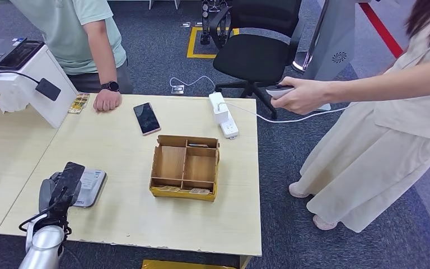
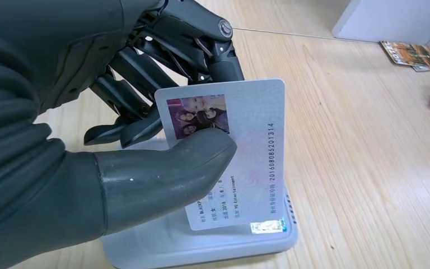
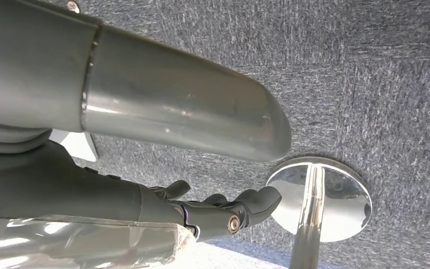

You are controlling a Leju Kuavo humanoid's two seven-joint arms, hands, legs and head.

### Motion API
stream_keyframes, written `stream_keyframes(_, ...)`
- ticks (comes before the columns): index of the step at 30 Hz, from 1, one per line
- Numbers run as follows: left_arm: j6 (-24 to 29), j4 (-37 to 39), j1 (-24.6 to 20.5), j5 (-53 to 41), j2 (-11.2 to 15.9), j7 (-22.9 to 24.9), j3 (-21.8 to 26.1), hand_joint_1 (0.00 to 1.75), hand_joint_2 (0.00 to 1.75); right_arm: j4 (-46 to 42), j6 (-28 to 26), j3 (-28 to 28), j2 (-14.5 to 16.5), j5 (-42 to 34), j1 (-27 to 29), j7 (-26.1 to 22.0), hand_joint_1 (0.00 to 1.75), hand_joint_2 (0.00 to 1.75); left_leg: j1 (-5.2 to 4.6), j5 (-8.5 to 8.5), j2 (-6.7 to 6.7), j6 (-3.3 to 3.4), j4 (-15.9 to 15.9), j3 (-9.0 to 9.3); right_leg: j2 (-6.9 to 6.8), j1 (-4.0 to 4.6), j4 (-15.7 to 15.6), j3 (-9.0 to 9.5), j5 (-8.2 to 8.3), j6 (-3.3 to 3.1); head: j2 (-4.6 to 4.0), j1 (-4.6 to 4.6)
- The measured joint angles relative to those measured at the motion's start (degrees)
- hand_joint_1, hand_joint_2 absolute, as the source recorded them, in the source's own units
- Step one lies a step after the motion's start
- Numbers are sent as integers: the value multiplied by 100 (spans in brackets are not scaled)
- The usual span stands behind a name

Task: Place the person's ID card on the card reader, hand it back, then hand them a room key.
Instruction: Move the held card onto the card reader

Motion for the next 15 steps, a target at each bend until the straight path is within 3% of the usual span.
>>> stream_keyframes(15, -88, 19, 118, -487, -4, 190, 96, 175, 175, 0, 2, 0, 2, -74, -2, -4, 0, 0, 0, 0, 0, 0, 0, 1, 0, 0, 0, 0, 0, 0, 1, 1)
